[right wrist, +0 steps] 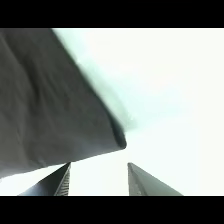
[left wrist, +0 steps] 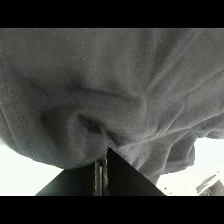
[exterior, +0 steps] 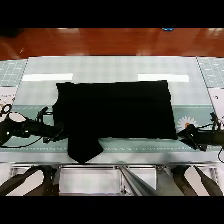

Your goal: Fold the shirts.

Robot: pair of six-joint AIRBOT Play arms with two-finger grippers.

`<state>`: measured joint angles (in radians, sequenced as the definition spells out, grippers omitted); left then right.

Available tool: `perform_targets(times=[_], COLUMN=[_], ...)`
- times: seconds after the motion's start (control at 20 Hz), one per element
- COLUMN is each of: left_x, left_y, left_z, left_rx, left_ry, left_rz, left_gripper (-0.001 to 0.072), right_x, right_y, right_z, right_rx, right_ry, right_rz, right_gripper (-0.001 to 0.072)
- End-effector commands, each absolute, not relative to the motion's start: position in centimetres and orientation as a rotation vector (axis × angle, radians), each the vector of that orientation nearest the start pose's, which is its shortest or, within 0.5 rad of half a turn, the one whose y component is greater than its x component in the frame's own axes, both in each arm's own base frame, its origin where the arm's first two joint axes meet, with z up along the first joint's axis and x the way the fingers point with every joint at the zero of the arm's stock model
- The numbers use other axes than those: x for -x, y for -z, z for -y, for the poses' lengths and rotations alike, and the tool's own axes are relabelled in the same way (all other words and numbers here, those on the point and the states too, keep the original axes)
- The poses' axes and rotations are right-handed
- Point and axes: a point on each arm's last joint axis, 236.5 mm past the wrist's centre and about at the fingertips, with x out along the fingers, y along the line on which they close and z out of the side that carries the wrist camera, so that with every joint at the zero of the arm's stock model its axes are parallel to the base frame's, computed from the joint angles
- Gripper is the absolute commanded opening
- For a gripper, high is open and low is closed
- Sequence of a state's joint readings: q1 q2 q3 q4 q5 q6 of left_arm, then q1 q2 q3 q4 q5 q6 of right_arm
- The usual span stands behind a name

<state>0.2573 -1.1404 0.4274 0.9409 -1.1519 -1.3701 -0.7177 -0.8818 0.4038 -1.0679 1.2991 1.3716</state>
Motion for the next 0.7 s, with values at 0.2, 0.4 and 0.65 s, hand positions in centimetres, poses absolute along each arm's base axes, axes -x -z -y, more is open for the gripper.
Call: perform_targets(times=[0.2,0.4,0.65], left_x=[-19.4,-19.6,-20.0], left_y=[11.5,11.6,11.7], left_z=[8.0,7.9,7.7], left_rx=[0.781,0.782,0.778], left_ry=[0.151,0.144,0.133], left_rz=[-1.65,-1.643,-1.625], left_gripper=[0.002,0.002,0.002], right_x=[-18.5,-21.2,-22.2], right_y=[9.9,10.1,11.4], right_z=[0.4,-0.6,-1.6], right_rx=[-1.03,-1.139,-1.214], right_ry=[0.109,0.033,-0.04], right_rz=[-1.457,-1.385,-1.384], right_gripper=[0.042,0.0414,0.0113])
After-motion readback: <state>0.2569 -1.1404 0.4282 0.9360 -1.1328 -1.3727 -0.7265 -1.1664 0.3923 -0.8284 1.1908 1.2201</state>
